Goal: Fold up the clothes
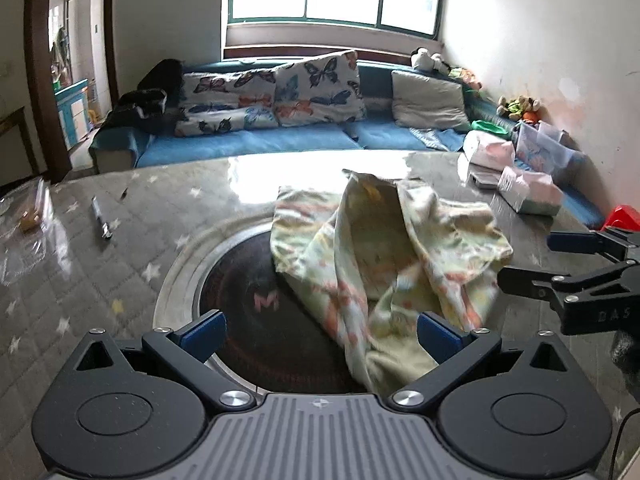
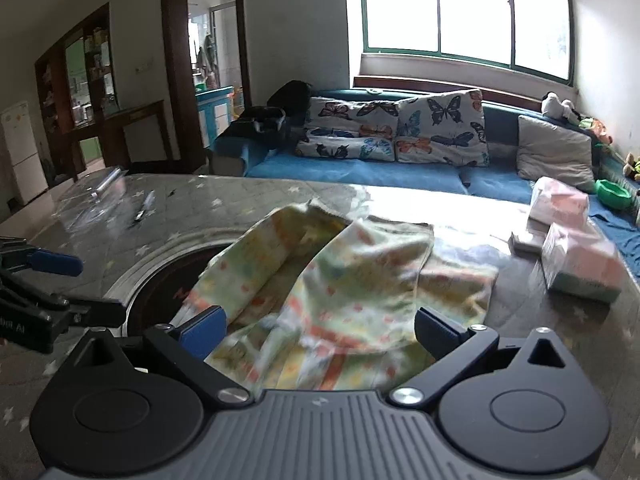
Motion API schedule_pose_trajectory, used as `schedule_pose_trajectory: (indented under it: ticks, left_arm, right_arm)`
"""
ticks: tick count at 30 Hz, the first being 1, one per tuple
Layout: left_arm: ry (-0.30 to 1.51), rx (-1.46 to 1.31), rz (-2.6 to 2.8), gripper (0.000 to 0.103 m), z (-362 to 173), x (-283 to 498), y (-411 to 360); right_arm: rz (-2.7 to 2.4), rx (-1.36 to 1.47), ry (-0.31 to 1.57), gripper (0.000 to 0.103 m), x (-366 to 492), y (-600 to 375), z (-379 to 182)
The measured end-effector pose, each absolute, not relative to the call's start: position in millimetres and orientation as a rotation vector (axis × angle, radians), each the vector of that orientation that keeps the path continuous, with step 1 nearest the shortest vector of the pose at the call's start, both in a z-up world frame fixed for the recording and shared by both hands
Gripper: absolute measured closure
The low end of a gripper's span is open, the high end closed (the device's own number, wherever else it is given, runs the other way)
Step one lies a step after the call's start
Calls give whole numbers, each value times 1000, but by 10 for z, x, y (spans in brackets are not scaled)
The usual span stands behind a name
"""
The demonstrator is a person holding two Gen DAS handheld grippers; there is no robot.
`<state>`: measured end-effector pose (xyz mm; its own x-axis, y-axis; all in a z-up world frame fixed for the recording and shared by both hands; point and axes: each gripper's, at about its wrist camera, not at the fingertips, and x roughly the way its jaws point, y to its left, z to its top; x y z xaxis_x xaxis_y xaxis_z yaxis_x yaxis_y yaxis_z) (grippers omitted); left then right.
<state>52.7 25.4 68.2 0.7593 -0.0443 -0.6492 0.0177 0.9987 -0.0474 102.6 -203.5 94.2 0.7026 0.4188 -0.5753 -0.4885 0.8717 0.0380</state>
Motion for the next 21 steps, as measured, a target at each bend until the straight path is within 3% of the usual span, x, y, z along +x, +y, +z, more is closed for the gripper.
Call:
schedule_pose_trajectory:
  ticks: [16,21]
  left_arm:
    - [717,-10,-63,4,428,1603,234]
    - [706,32,-93,14,373,1845,141]
  right_arm:
    - [434,-113,705,32,2168,-1680,741]
    - [420,-116,728,40,2437,-1562,672]
